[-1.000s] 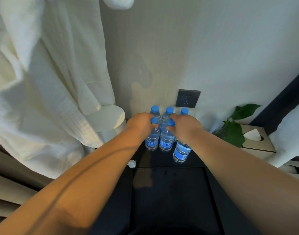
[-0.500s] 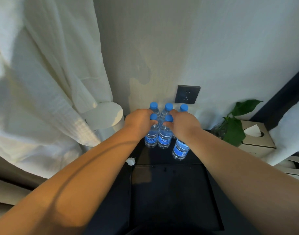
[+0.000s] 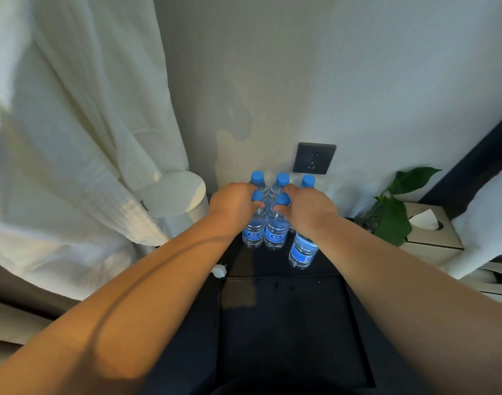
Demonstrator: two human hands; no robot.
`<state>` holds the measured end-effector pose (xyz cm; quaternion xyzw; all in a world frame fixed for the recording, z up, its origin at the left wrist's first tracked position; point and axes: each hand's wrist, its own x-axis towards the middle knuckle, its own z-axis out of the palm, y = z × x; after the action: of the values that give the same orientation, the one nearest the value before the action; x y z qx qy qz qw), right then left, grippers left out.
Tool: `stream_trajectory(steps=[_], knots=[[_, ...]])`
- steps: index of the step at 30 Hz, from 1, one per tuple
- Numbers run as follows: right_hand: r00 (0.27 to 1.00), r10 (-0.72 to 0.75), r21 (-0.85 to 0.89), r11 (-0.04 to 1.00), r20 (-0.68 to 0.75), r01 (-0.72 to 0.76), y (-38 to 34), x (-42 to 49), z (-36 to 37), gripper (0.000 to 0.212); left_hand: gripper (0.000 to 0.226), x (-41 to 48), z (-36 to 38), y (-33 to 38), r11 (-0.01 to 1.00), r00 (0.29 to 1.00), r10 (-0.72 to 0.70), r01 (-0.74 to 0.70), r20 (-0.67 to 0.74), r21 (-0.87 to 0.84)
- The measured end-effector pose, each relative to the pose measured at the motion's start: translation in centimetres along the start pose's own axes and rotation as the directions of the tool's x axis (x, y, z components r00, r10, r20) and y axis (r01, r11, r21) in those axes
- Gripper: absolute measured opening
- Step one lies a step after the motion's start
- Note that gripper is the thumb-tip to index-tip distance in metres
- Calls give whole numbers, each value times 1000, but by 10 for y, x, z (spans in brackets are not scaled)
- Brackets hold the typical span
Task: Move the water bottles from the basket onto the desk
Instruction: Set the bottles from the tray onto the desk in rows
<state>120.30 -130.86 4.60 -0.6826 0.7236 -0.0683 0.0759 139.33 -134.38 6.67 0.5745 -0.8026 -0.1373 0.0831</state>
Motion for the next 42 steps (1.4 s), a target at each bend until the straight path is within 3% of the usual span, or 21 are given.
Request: stream_trajectory(steps=[23, 29, 35, 42], knots=[[999, -35, -28, 999, -4, 35, 13, -17, -1, 54, 31, -5, 12, -7, 997, 996, 44, -48, -81, -59], [999, 1, -204, 979, 52, 9, 29, -30, -14, 56, 55, -9, 10, -1, 995, 981, 80, -69, -176, 69], [992, 26, -253, 967, 127, 7, 32, -37, -30, 47, 44, -9, -1, 32, 971, 972, 162, -127, -169, 202], [997, -15, -191, 981, 79, 30, 36, -36, -36, 36, 35, -8, 3, 50, 911, 971, 222, -174, -89, 373]])
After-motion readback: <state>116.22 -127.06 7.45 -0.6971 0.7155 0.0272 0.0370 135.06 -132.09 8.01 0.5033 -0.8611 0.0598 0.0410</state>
